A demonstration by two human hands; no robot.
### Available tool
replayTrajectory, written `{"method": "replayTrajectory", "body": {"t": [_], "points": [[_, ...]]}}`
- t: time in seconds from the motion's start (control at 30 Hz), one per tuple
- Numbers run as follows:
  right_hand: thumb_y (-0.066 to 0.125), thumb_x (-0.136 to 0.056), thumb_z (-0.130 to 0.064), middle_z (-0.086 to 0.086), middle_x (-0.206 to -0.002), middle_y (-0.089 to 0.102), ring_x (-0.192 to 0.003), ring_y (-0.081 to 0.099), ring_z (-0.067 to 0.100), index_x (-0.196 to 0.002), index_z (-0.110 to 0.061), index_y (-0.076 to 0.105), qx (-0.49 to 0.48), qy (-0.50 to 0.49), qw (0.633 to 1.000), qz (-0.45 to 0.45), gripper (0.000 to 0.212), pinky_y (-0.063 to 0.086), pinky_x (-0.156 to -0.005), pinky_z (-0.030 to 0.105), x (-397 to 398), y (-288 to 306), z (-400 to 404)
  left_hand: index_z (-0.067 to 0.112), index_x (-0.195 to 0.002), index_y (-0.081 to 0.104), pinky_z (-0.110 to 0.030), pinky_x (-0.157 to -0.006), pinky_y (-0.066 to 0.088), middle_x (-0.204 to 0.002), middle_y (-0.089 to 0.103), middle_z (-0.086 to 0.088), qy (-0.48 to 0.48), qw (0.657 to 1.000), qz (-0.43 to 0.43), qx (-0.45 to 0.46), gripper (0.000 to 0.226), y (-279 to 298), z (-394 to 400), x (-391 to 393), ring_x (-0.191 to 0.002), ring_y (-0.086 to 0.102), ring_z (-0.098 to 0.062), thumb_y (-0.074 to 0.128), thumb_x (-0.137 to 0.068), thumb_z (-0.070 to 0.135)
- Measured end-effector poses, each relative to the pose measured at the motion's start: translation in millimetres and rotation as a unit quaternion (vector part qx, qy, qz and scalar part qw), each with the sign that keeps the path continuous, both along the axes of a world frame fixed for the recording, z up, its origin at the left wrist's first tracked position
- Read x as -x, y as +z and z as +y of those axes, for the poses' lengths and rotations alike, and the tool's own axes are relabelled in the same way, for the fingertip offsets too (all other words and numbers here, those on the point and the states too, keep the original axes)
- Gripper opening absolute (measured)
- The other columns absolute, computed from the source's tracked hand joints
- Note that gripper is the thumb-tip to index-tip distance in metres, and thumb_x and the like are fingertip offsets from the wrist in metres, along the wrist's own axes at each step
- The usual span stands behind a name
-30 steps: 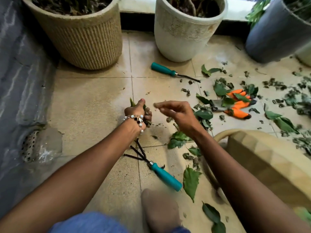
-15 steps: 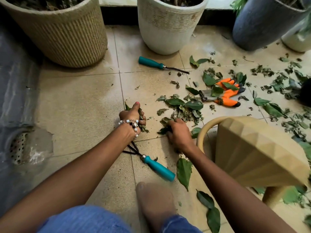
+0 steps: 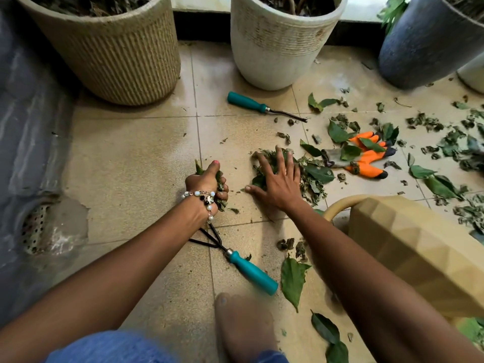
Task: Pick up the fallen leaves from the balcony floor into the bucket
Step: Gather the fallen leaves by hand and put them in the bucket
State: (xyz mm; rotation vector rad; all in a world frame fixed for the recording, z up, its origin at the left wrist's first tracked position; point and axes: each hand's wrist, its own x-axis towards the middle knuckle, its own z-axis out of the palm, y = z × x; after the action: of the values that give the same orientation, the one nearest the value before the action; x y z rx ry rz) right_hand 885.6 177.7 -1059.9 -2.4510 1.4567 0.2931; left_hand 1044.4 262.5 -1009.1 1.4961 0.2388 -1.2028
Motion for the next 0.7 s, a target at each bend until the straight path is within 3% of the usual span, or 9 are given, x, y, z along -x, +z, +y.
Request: {"method": "replayTrajectory", "body": {"t": [0.1, 0.2, 0.27, 0.37, 0.43, 0.5, 0.6, 0.7], "points": [[0.037, -0.085, -0.075, 0.013, -0.160, -0.019, -0.145, -0.019, 0.039, -0.153, -0.037, -0.006, -0.008, -0.012, 1.000, -0.011, 0.089, -0.007, -0.115, 0.056, -5, -3, -11, 0.005, -0.068, 0.053, -0.014, -0.036, 0.027, -0.055, 0.050, -0.007, -0.005, 1.000, 0.007, 0.002, 0.031, 0, 1, -4, -0.035, 0.044, -0.015, 0.066, -0.091, 0.022], [0.038, -0.097, -0.057, 0.013, -0.161, 0.007, -0.146, 0.003, 0.039, -0.154, -0.027, 0.014, 0.010, -0.016, 0.999, -0.050, 0.068, 0.007, -0.119, 0.057, -12, -11, -1, 0.006, -0.068, 0.052, -0.014, -0.036, 0.027, -0.056, 0.050, -0.007, -0.011, 1.000, 0.011, 0.004, 0.032, -2, 2, -9, -0.036, 0.044, -0.015, 0.065, -0.091, 0.023], [0.041, -0.101, -0.040, 0.012, -0.151, 0.027, -0.136, 0.021, 0.035, -0.145, -0.021, 0.033, 0.058, -0.013, 0.994, -0.095, 0.049, 0.024, -0.112, 0.057, -14, -15, 14, 0.007, -0.069, 0.053, -0.014, -0.036, 0.027, -0.056, 0.050, -0.007, -0.017, 1.000, 0.007, 0.002, 0.031, -3, 1, -13, -0.037, 0.044, -0.015, 0.065, -0.092, 0.024], [0.041, -0.101, -0.020, 0.012, -0.133, 0.041, -0.117, 0.035, 0.029, -0.131, -0.012, 0.046, 0.101, 0.034, 0.989, -0.099, 0.031, 0.037, -0.099, 0.048, -10, -21, 19, 0.007, -0.071, 0.053, -0.014, -0.035, 0.027, -0.056, 0.051, -0.006, -0.018, 1.000, 0.009, -0.003, 0.030, -4, -1, -16, -0.035, 0.044, -0.015, 0.064, -0.093, 0.025], [0.043, -0.098, -0.011, 0.011, -0.120, 0.045, -0.106, 0.041, 0.024, -0.122, -0.009, 0.051, 0.090, 0.035, 0.986, -0.139, 0.025, 0.042, -0.092, 0.041, -8, -20, 13, 0.007, -0.071, 0.054, -0.013, -0.034, 0.026, -0.056, 0.051, -0.006, -0.017, 1.000, 0.011, -0.008, 0.030, -4, -1, -14, -0.034, 0.043, -0.014, 0.064, -0.093, 0.025], [0.045, -0.096, -0.006, 0.007, -0.112, 0.048, -0.101, 0.046, 0.020, -0.112, -0.008, 0.055, 0.034, -0.040, 0.971, -0.233, 0.019, 0.046, -0.090, 0.037, -11, -12, 8, 0.007, -0.072, 0.054, -0.013, -0.033, 0.027, -0.056, 0.051, -0.005, -0.021, 1.000, 0.014, -0.012, 0.029, -5, -1, -12, -0.034, 0.043, -0.014, 0.064, -0.093, 0.024], [0.048, -0.096, -0.003, 0.007, -0.111, 0.058, -0.099, 0.058, 0.023, -0.105, -0.010, 0.062, -0.037, -0.188, 0.913, -0.361, 0.018, 0.052, -0.085, 0.036, -20, 16, 6, 0.006, -0.072, 0.054, -0.013, -0.034, 0.027, -0.057, 0.051, -0.006, -0.025, 0.999, 0.020, -0.010, 0.029, -5, -3, -7, -0.034, 0.043, -0.013, 0.063, -0.093, 0.024], [0.047, -0.098, -0.002, 0.006, -0.106, 0.067, -0.091, 0.064, 0.012, -0.106, -0.007, 0.064, -0.194, -0.315, 0.756, -0.541, 0.019, 0.057, -0.080, 0.029, -26, 46, 9, 0.006, -0.074, 0.056, -0.014, -0.034, 0.028, -0.058, 0.052, -0.007, -0.024, 0.999, 0.026, -0.008, 0.028, -2, -7, -1, -0.036, 0.045, -0.015, 0.065, -0.092, 0.024]]}}
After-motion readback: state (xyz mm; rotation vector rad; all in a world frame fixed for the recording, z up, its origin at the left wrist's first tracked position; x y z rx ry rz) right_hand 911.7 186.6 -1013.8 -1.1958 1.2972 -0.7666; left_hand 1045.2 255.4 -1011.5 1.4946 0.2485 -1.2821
